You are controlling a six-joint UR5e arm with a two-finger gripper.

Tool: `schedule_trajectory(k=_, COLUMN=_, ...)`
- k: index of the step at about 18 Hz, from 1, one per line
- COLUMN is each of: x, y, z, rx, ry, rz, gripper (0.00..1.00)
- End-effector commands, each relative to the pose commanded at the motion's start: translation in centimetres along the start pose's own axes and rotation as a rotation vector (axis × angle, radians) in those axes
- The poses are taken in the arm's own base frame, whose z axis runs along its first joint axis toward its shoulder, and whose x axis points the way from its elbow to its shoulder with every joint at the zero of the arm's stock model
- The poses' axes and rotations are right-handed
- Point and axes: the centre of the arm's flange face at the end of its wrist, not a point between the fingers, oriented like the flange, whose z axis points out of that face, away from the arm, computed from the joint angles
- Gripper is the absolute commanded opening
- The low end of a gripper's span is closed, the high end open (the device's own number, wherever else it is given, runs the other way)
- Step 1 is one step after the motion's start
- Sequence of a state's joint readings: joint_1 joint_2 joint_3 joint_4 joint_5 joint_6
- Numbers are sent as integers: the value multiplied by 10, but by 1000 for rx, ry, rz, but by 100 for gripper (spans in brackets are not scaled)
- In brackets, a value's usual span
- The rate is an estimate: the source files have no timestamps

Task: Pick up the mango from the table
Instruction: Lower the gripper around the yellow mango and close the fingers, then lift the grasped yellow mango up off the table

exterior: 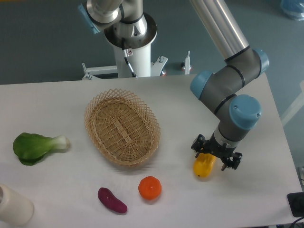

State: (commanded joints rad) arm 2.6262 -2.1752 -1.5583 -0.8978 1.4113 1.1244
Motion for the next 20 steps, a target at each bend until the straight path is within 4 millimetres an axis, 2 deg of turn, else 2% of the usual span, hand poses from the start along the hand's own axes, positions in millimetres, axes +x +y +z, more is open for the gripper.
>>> schedule_trajectory(k=7, x=9, y=2, z=13, rx=-1, ry=-3, rz=5, gripper=100)
schedule_trajectory(k=8, x=9, y=2, z=12, rx=-1, ry=-4, rz=5, gripper=96)
schedule_trajectory(k=11, x=9, y=3, z=12, rx=-18, ry=-11, rz=5, gripper=70)
schedule_trajectory(k=13, x=4, y=1, z=6, rx=-28, ry=-24, rz=5, gripper=69)
schedule_trajectory(k=17, x=2, y=2, z=1, rx=-46, ry=-41, rz=4, gripper=54)
schedule_trajectory(k=20, x=1, y=0, z=-8, rx=-42, ry=-55, rz=7, gripper=54)
